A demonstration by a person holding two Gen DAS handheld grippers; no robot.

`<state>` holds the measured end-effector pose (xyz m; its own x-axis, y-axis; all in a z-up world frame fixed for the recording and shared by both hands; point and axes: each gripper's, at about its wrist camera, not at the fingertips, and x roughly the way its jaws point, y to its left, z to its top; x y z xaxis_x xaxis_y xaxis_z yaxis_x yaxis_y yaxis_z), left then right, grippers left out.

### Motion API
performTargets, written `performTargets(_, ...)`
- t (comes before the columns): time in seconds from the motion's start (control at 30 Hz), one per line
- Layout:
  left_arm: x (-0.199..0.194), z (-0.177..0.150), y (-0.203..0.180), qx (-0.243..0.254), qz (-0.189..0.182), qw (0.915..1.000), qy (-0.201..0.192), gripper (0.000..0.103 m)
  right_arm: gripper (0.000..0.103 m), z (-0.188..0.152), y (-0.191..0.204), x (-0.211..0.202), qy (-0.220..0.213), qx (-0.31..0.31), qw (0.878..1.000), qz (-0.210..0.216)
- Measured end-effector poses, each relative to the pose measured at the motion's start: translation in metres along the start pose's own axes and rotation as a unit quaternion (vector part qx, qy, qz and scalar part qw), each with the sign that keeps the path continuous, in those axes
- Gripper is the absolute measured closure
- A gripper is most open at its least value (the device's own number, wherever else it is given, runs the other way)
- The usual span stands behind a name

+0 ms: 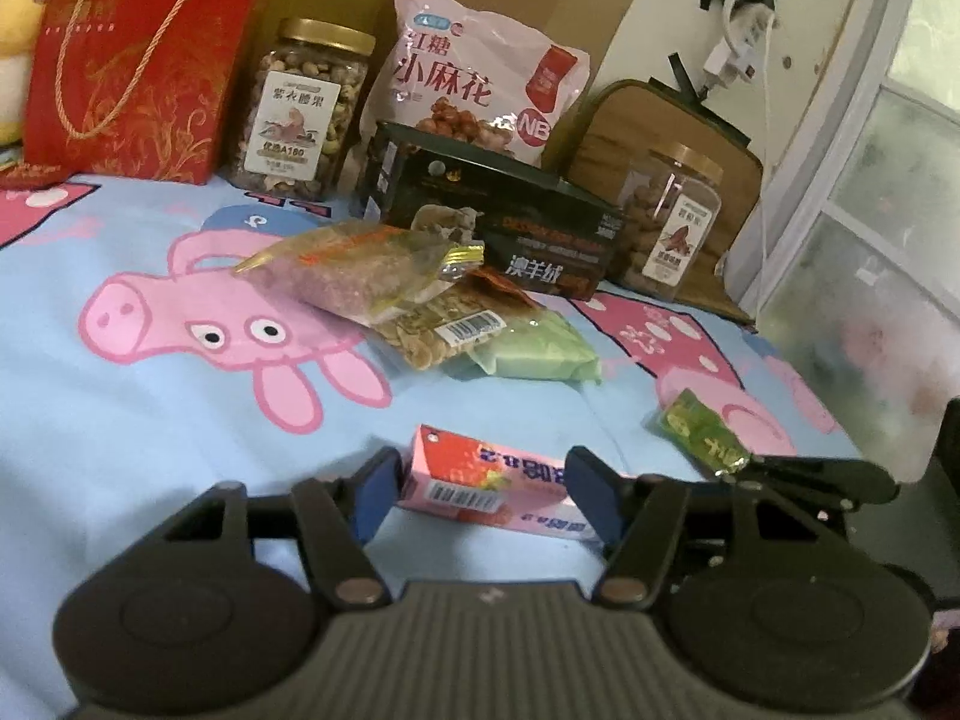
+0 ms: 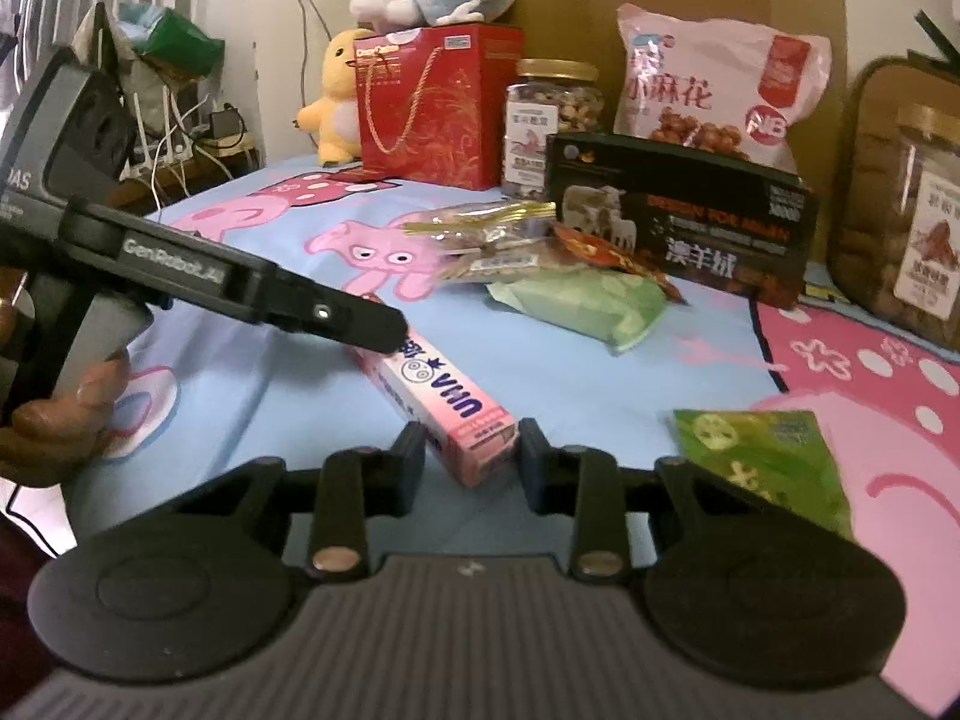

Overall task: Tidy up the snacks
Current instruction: 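Grasp the pink VIVA box with the left tool, then carry the pink box over the black box with the left tool, then lower the pink box into the black box and open the left tool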

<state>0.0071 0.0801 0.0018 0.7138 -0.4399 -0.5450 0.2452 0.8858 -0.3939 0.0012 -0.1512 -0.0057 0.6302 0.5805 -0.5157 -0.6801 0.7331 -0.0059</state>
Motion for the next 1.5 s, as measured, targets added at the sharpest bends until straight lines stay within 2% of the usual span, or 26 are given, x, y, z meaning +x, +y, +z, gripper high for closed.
performTargets(0.33,-0.012,0.023,-0.009,0.013,-0.01,0.9992,-0.036,0.042,0.068,0.009,0.003,-0.01,-0.043,-0.011,0.999,-0.019)
performTargets(0.83,0.002,0.072,-0.037,0.067,-0.018,0.9946,-0.077,0.042,0.068,0.037,-0.022,-0.019,-0.096,-0.025,0.993,-0.063)
performTargets(1.2,0.022,0.104,-0.044,0.076,-0.018,0.9926,-0.093,0.042,0.068,0.054,-0.044,-0.011,-0.118,-0.043,0.988,-0.084)
performTargets(1.5,0.06,0.15,-0.052,0.092,-0.008,0.9891,-0.115,0.043,0.068,0.083,-0.079,0.005,-0.137,-0.052,0.983,-0.11)
